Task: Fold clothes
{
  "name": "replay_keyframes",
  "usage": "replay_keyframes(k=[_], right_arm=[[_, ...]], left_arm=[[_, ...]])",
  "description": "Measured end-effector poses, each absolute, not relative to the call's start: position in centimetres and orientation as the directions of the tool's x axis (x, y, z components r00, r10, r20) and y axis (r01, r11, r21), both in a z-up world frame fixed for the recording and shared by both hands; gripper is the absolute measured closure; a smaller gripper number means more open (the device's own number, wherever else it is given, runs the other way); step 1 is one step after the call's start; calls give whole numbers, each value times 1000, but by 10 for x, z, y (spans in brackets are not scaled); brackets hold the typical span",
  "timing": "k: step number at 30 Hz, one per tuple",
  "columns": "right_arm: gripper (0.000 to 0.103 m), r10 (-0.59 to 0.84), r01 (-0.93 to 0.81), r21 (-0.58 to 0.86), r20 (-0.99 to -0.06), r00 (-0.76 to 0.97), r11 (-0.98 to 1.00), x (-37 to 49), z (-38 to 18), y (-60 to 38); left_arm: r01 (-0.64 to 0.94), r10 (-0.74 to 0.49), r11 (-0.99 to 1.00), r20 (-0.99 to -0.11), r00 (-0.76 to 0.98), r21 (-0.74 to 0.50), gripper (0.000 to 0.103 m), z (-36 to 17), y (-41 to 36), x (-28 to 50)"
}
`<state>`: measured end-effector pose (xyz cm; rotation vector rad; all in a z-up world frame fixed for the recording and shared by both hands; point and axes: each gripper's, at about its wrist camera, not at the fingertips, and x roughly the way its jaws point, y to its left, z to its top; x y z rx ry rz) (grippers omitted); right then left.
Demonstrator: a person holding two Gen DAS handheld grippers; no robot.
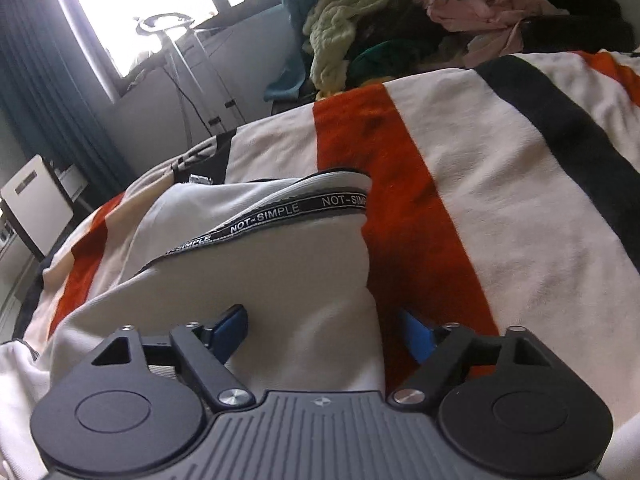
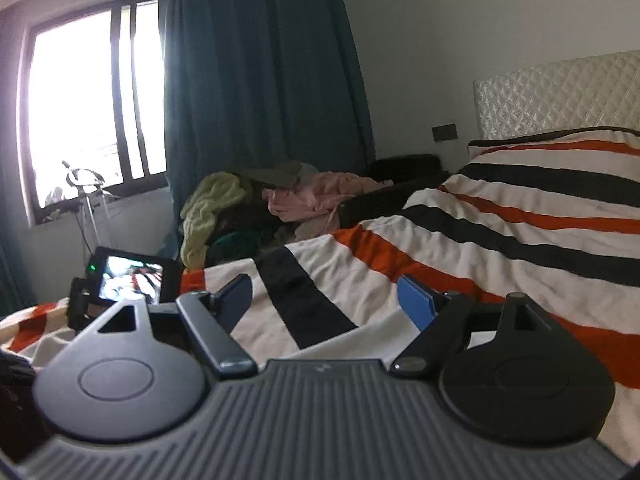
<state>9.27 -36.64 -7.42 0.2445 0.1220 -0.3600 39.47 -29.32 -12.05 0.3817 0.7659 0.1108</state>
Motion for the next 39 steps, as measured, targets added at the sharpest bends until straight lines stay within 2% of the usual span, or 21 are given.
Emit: replay_keyframes(k=[1,2,3,5,8,14,22,27,32,36,39], right_arm=[[21,-326,357,216,-169,930,909,95,-76,-366],[21,-322,355,211,-178,930,911,98,-78,-366],[21,-323,359,203,-190,927,911,101,-80,-365],[21,-326,364,197,-198,924,910,104,-81,-365],[21,-336,372,197,-196,921,907,103,-82,-366],[21,-351,389,188,-204,914,902,101,-82,-364],[21,-342,366,124,-177,923,922,99,-79,-348],[21,-336,351,73,-169,927,933,99,-79,-337],[21,-329,341,48,-163,930,939,97,-77,-331],[21,-306,318,42,-179,935,947,99,-79,-328],[22,-274,288,50,-186,944,956,100,-80,-325]], left_arm=[[32,247,924,-660,709,380,33,-125,-294,400],[39,243,923,-662,709,382,48,-125,-293,401],[50,231,926,-668,707,374,53,-124,-292,400],[66,207,933,-679,704,353,83,-120,-289,399],[63,162,953,-675,720,296,92,-98,-270,388],[27,111,979,-638,762,202,94,-43,-217,367],[-123,221,971,-568,793,206,94,20,-120,349],[-226,326,943,-540,776,245,94,27,-53,336],[-330,423,906,-570,704,264,94,6,20,312],[-396,376,911,-631,679,116,91,-8,78,276],[-399,336,916,-624,706,43,80,-6,97,242]])
